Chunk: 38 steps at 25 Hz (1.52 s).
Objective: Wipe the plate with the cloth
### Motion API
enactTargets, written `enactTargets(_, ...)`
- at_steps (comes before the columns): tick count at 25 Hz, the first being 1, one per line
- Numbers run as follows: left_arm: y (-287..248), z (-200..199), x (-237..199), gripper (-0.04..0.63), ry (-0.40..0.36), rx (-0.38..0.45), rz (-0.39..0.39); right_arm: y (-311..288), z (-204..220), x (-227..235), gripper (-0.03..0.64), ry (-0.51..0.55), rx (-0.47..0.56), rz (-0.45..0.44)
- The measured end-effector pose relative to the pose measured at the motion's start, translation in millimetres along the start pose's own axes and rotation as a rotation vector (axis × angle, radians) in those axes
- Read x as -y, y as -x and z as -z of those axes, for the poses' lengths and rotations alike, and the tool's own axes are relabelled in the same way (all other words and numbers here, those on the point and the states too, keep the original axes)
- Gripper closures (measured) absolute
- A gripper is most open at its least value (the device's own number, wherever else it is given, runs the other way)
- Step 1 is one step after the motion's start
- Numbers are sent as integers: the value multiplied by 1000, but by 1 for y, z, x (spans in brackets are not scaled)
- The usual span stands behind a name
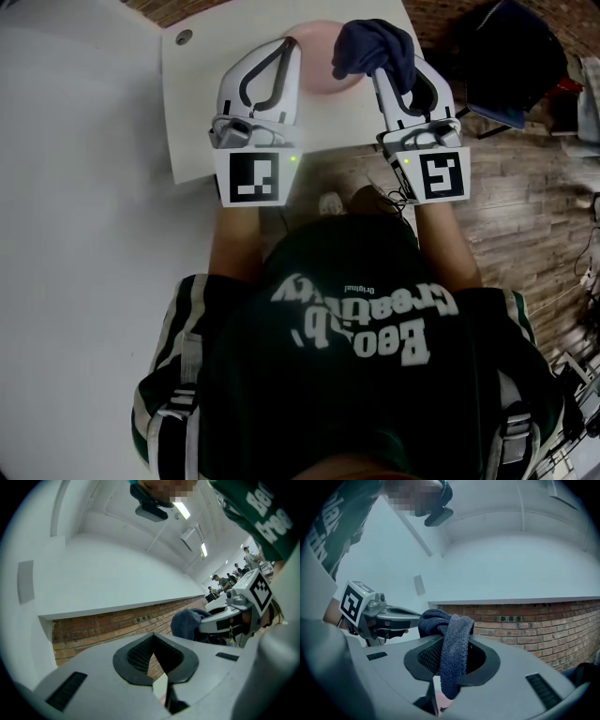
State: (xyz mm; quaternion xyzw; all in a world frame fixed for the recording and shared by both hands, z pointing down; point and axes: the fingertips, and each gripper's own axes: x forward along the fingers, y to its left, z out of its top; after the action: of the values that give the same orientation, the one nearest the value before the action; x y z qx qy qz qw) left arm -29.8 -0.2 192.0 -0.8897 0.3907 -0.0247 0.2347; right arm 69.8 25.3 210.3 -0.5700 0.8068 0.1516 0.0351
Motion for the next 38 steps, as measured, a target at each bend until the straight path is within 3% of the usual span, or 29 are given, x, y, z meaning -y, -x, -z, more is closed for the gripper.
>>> enactTargets(4, -1, -2, -1, 597, -10, 23, -14, -2, 0, 0, 552, -25, 16, -18)
enactTargets(10, 6, 3, 7, 597, 0, -20, -67, -1, 7, 0, 552, -28, 17, -82)
enactTargets(20, -70, 53, -49, 597, 9, -104, -149, -105, 50, 38, 554, -76, -3, -192)
enactTargets(32, -92, 69, -57, 597, 1, -141, -234, -137, 70, 47, 552, -110, 18, -306)
enactTargets(38, -92, 73, -57, 597, -20, -158, -234, -143, 79, 48, 552, -129, 15, -321)
